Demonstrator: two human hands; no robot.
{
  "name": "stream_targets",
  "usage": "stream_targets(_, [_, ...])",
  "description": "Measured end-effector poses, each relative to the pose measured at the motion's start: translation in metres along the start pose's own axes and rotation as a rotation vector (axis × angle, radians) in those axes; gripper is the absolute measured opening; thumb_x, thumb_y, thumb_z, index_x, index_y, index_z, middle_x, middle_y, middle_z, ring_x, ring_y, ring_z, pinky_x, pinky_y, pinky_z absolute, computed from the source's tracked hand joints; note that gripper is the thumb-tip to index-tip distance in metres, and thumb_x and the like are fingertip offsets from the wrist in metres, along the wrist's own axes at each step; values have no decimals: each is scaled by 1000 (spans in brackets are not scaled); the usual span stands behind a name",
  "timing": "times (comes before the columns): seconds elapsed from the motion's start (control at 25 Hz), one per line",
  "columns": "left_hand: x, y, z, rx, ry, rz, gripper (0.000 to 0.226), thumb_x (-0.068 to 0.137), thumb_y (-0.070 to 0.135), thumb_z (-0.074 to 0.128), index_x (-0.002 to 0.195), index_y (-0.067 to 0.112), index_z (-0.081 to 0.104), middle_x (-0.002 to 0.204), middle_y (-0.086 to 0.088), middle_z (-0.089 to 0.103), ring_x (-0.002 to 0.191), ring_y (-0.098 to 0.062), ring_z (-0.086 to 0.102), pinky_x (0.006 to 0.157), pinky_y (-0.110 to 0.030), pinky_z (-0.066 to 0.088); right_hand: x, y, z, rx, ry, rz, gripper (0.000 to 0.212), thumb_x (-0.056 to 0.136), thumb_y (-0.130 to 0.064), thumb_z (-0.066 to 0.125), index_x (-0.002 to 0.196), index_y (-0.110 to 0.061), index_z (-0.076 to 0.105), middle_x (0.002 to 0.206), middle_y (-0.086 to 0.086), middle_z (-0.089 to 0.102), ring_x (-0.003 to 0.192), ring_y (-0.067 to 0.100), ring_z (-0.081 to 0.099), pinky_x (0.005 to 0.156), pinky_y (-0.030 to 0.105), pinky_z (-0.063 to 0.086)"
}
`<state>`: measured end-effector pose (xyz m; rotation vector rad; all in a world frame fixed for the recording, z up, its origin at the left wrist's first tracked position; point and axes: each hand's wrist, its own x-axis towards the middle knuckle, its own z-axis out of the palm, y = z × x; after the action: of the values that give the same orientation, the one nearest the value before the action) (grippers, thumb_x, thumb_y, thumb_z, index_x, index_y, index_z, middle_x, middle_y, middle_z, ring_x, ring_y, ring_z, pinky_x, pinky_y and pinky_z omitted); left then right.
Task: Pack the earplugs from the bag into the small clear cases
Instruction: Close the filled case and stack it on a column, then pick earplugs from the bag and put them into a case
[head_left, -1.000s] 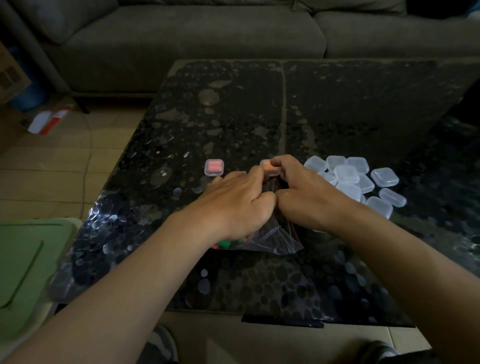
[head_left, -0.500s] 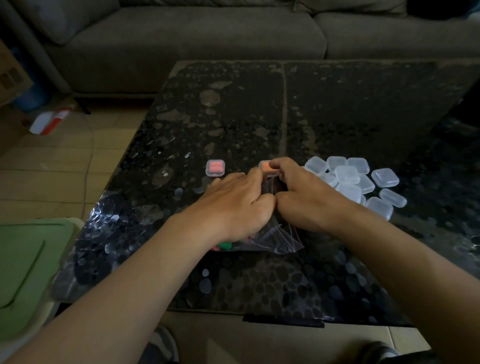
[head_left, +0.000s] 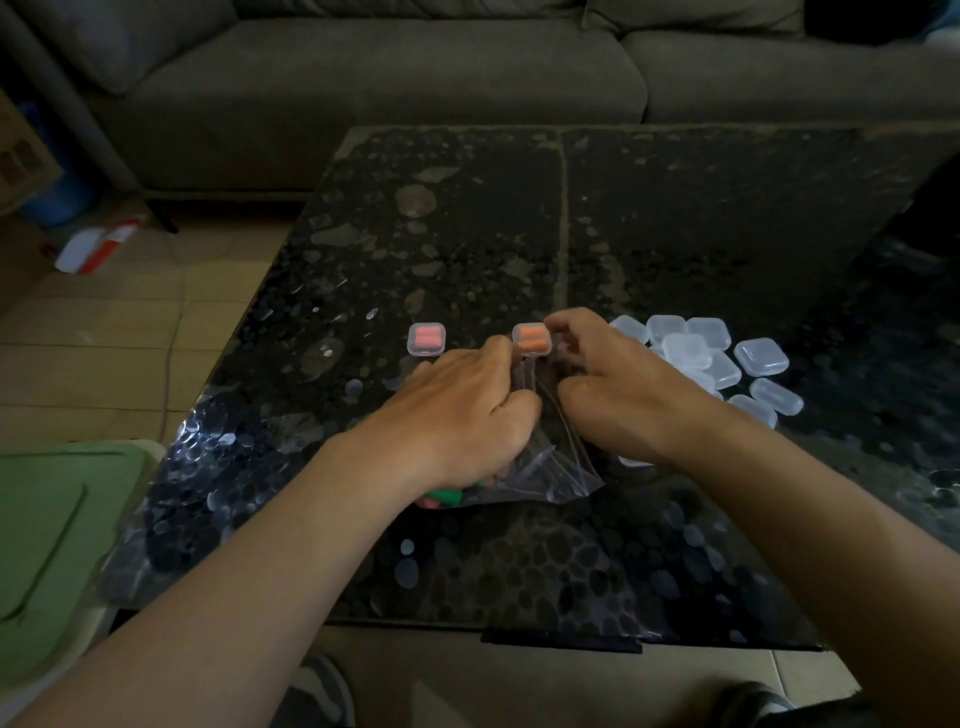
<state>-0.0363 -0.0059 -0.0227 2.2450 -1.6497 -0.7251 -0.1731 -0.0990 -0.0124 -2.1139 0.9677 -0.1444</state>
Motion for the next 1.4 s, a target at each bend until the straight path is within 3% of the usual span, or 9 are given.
stream_targets(0.16, [-1,-6,3,-9,2,1,34,81,53,26,98,31,45,88,3,67,99,-25,59,91,-51,46,-3,-4,-19,12,64,-2,39,90,-9,56,126,-25,55,114,-3,63,108,17,61,94,42,54])
stream_targets(0.28, [-2,-6,6,-16,33,52,31,89,50,34,107,29,48,81,6,68,90,-18,64,90,-50,49,-6,0,-35,-131,67,11,30,89,-7,60,110,-28,65,106,-8,67,102,12,64,89,36,56])
stream_targets(0.44, [-7,3,11,108,282,227,53,90,54,49,131,21,57,119,9,63,114,-15,57,97,-34,41,-13,2,-50,-274,-45,13,27,88,-8,60,101,-29,72,103,-11,70,96,10,66,88,35,58])
stream_targets(0.64, [-2,23,31,296,377,467,37,81,45,57,101,17,73,98,1,73,96,-28,66,86,-45,50,-15,3,-58,-290,37,41,12,90,-16,64,87,-26,71,91,-4,71,88,14,67,81,38,59])
stream_targets(0.92, [11,35,48,307,304,483,34,78,54,61,98,29,72,95,13,72,100,-17,65,93,-33,30,-20,7,-63,-536,-145,108,5,90,-13,64,87,-13,66,78,6,72,71,19,69,64,32,55])
stream_targets(1.04, [13,35,56,306,324,521,30,76,46,73,98,26,73,89,10,74,93,-20,68,100,-42,38,-23,5,-66,-525,-174,105,8,91,-18,65,86,-12,67,76,6,74,70,17,71,62,30,56])
stream_targets(1.16, [12,39,56,214,356,490,25,81,38,73,102,25,71,90,11,72,93,-17,66,102,-35,34,-22,5,-67,-499,-156,94,9,92,-19,64,85,-13,66,77,6,73,72,19,71,67,34,58])
stream_targets(1.28, [10,34,45,11,485,498,29,81,27,75,106,13,71,99,1,70,95,-19,65,93,-34,46,-19,6,-69,-366,-9,89,6,91,-18,62,85,-16,64,82,4,68,79,22,67,71,38,58])
stream_targets(1.4, [2,24,28,-115,599,501,29,84,13,78,111,7,69,106,-2,64,93,-9,61,80,-19,49,-19,1,-69,-61,48,74,15,91,-9,56,88,-13,71,80,8,75,75,23,74,72,43,64])
